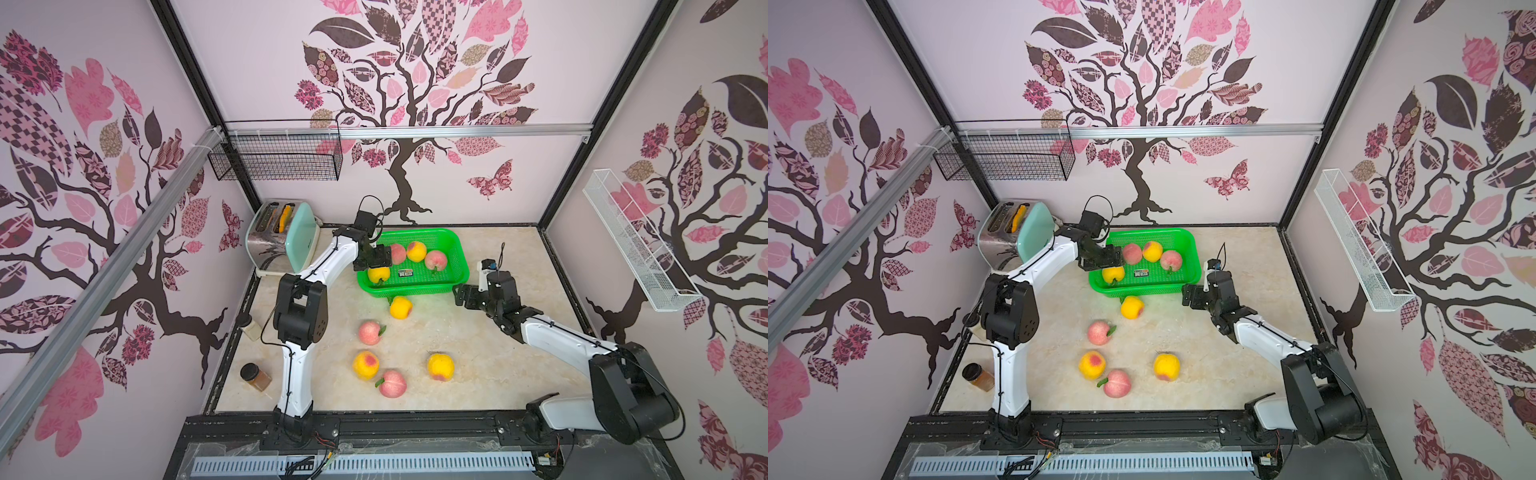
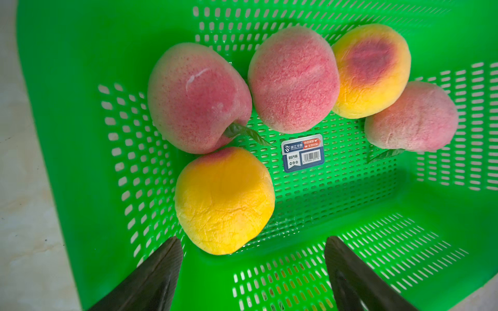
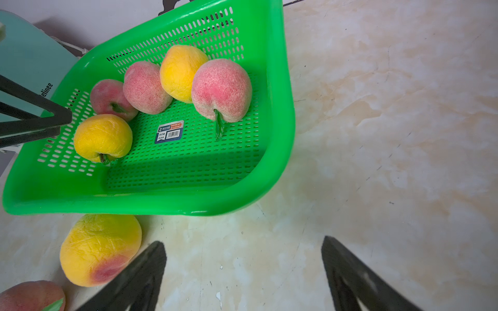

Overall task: Put the peaches into the basket
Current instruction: Place the peach in the basket.

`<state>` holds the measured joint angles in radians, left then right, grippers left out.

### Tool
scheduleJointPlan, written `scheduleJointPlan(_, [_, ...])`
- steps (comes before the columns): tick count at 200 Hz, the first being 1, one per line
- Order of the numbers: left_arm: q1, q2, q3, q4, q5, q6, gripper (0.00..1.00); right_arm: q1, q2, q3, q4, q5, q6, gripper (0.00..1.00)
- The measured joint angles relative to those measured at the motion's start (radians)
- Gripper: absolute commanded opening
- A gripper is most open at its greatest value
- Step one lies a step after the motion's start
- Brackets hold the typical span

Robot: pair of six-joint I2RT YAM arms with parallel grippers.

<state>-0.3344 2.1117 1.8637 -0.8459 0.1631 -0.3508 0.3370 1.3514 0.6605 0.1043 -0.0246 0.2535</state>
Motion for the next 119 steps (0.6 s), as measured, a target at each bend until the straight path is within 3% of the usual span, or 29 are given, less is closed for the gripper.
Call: scheduleJointPlan(119, [0.0,-0.206,-0.184,0.036,0.053,0.008,0.84,0.0,0.007,0.0,0.0,0.0,0.0,0.93])
